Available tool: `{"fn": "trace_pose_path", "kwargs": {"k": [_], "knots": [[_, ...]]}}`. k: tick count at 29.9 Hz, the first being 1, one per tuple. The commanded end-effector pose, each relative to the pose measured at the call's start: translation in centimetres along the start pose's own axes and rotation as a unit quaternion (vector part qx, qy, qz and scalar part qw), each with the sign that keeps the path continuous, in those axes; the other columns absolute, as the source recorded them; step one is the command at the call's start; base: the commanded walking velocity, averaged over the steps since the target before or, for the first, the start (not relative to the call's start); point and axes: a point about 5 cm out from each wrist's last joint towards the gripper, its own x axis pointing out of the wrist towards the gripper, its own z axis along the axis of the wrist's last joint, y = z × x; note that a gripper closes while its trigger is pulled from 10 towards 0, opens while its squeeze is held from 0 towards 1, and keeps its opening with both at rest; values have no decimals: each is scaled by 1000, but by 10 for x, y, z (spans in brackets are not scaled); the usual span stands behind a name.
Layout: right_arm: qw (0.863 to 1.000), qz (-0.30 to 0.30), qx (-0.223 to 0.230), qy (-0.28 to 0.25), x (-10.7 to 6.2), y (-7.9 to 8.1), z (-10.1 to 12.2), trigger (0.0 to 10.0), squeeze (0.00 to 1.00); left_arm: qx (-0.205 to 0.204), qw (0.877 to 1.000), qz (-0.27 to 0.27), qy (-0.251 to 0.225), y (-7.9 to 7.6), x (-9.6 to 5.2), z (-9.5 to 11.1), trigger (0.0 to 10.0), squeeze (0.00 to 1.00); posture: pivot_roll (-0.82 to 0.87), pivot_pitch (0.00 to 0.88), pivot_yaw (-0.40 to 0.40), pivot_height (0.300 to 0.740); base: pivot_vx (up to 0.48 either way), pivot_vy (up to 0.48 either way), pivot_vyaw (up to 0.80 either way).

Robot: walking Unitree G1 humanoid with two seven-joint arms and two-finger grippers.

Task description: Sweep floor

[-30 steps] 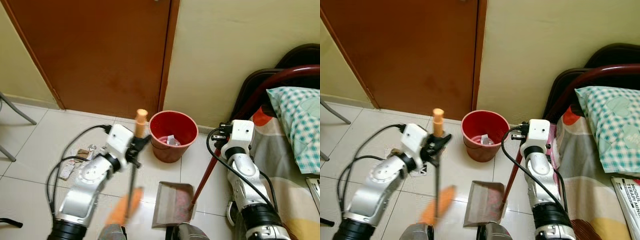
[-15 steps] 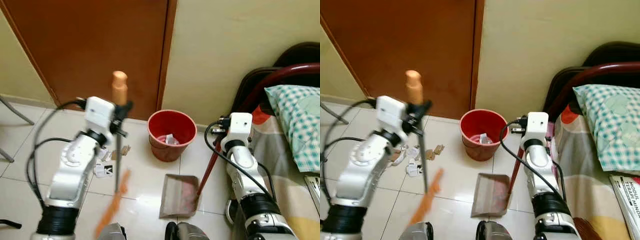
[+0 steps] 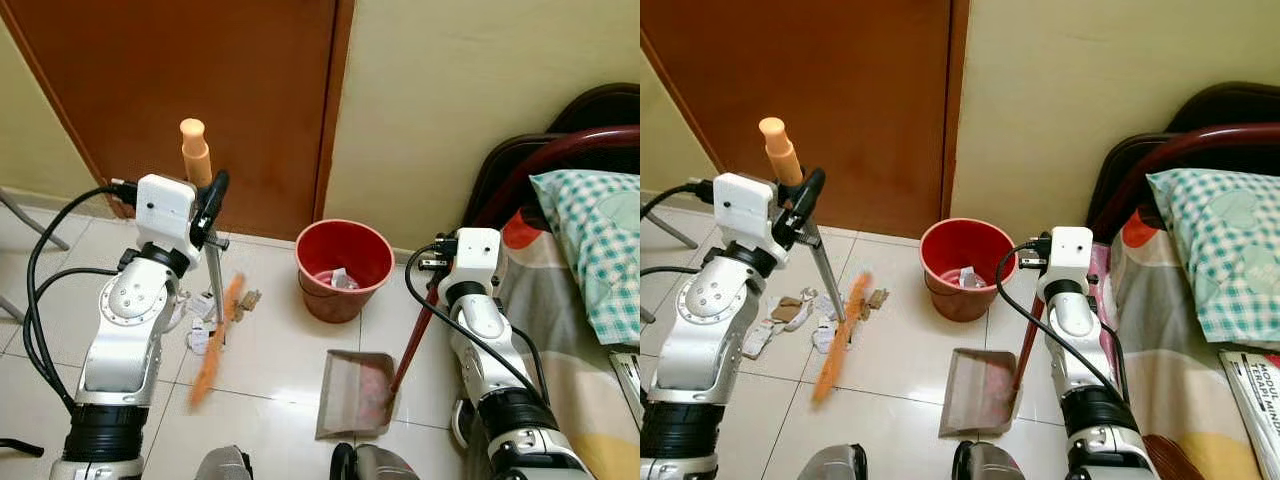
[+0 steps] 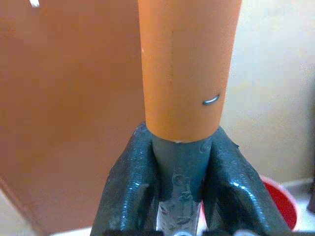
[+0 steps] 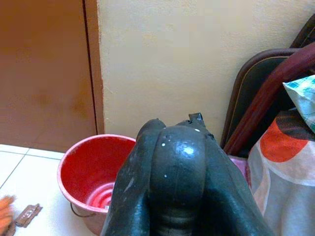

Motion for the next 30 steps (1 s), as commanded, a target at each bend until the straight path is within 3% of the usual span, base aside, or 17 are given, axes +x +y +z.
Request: {"fn": "trace_pose_path", "kwargs": {"k": [1,5,10,14,15,19,23,30], "knots": [[1000,-9,-2,-3,0,-4,0,10000,0,41,999,14,-7,11,0,1,10000,0,33,117,-54,740,0,0,0],[1000,-8,-1,-4,-2,-3,-1,10000,0,65,997,37,-7,24,3,-5,10000,0,24,102,-62,740,0,0,0],[1000,-5,-2,-6,-1,-1,1,10000,0,66,997,47,-6,30,14,-5,10000,0,19,102,-64,740,0,0,0],[1000,-7,-1,-5,-1,-2,0,10000,0,49,997,27,46,25,19,-25,10000,0,16,106,-60,740,0,0,0],[1000,-7,-2,-4,-1,-2,-1,10000,0,43,996,1,72,16,19,-37,10000,0,13,104,-60,740,0,0,0],[1000,-7,-2,-3,-1,-2,-1,10000,0,30,992,-65,102,-7,18,-54,10000,0,9,93,-59,740,0,0,0],[1000,-7,-2,-2,1,-2,0,10000,0,21,986,-131,103,-31,18,-56,10000,0,5,90,-60,740,0,0,0],[1000,-7,-3,2,3,2,-1,10000,0,-51,969,-226,89,-69,9,-46,10000,0,9,92,-61,740,0,0,0]]}}
